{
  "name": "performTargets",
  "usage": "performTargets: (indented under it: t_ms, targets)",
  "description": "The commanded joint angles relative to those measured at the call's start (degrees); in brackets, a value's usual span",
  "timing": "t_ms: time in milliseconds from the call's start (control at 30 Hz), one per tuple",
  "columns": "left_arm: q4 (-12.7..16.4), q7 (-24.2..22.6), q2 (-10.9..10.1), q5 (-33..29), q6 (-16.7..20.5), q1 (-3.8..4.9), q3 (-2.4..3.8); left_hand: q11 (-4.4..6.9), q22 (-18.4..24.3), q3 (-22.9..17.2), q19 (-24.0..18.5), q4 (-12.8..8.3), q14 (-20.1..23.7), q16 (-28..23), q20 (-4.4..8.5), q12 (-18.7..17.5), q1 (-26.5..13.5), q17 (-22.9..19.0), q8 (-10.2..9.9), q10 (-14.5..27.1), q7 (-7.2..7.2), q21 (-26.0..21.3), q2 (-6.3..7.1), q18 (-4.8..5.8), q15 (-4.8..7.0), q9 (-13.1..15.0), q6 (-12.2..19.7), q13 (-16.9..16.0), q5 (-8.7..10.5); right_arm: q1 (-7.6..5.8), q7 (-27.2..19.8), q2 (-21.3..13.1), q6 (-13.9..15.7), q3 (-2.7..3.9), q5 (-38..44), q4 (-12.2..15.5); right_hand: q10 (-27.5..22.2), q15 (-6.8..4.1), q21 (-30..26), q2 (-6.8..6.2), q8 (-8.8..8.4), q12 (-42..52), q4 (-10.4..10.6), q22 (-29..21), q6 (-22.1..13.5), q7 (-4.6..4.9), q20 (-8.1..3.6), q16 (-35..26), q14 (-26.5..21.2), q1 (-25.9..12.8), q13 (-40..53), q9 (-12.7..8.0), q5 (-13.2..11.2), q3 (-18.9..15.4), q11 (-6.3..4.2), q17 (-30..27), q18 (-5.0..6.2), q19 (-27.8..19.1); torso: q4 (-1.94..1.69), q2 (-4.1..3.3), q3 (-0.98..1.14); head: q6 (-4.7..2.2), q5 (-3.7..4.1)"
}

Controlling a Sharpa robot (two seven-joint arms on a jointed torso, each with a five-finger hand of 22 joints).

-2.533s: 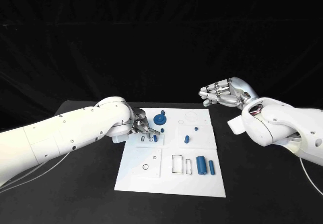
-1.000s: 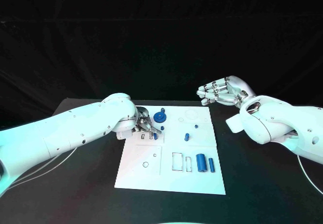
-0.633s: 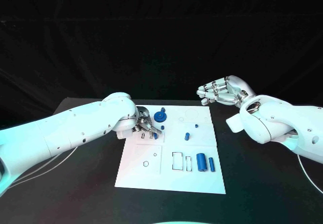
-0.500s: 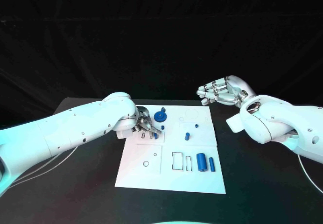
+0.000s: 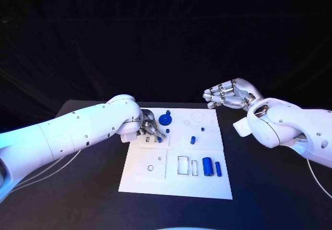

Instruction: Assemble the parts on the task board

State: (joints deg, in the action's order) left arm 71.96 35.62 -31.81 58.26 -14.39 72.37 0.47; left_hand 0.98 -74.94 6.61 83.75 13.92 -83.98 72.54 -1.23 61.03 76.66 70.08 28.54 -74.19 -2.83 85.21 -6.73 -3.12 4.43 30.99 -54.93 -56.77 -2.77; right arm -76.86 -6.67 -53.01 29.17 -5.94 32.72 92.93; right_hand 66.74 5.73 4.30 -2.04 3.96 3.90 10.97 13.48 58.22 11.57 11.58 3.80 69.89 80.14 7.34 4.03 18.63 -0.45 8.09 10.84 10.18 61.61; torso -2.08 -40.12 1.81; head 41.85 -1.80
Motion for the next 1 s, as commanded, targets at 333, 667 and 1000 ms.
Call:
performTargets:
  t_ms: [333, 667, 1000]
  targets:
    - [0.10, -1.65, 0.14, -1.52, -0.73, 0.00, -0.03, 0.36, -4.71, -13.36, 1.37, -4.71, -1.03, -0.54, 0.61, -2.23, 9.60, 0.19, -1.11, 1.60, -0.30, -0.12, -0.62, 0.91, 0.47, 0.61, 2.31, 1.17, -0.25, 0.13, -0.05, 0.13, -0.70, -0.01, 0.61, -0.22, -0.19, -0.19, -0.23, 0.23, -0.03, 0.06, -0.29, -0.10, -0.31, 0.10, 0.42, -0.11, -0.36, -0.16, -0.07, 0.06, 0.32, -0.04, -0.01, -0.07, 0.42, 0.06, 0.04, 0.02, -0.02, 0.11, -0.25]
    - [0.98, -1.60, -1.14, -2.84, 0.51, -0.05, -0.03, -0.32, -4.48, -46.79, 1.04, -7.37, -1.06, -1.00, -0.23, -4.20, -0.41, 0.56, 0.51, 1.33, -1.30, -0.34, 12.92, 0.80, -0.37, 4.62, 2.76, 3.14, -0.21, 0.24, -0.09, 0.13, -0.68, -0.01, 0.49, -0.32, -0.20, -0.19, -0.22, 0.23, -0.03, 0.06, -0.32, -0.19, -0.32, 0.11, 0.42, -0.11, -0.36, -0.15, -0.11, 0.06, 0.57, -0.02, -0.01, -0.12, 0.42, 0.07, -0.04, 0.03, 0.03, 0.28, -0.37]
    - [4.00, -1.45, -3.93, -3.25, 6.59, -0.12, -0.03, -0.23, -5.90, -53.43, 1.76, -11.07, -1.30, -0.80, -0.04, -2.69, -5.48, 1.06, 2.29, -0.09, -1.00, 0.37, 15.48, 1.09, -0.11, 7.16, 2.46, 1.86, -6.72, 0.34, -0.04, 0.00, -0.71, -0.02, 0.38, -0.52, -0.25, -0.18, -0.19, 0.27, -0.05, 0.06, -0.28, -0.73, -0.39, 0.12, 0.42, -0.10, -0.37, -0.33, -0.34, 0.05, 2.45, 0.15, 0.01, -0.44, 0.42, 0.13, 0.00, 0.01, 0.03, 0.58, -0.54]
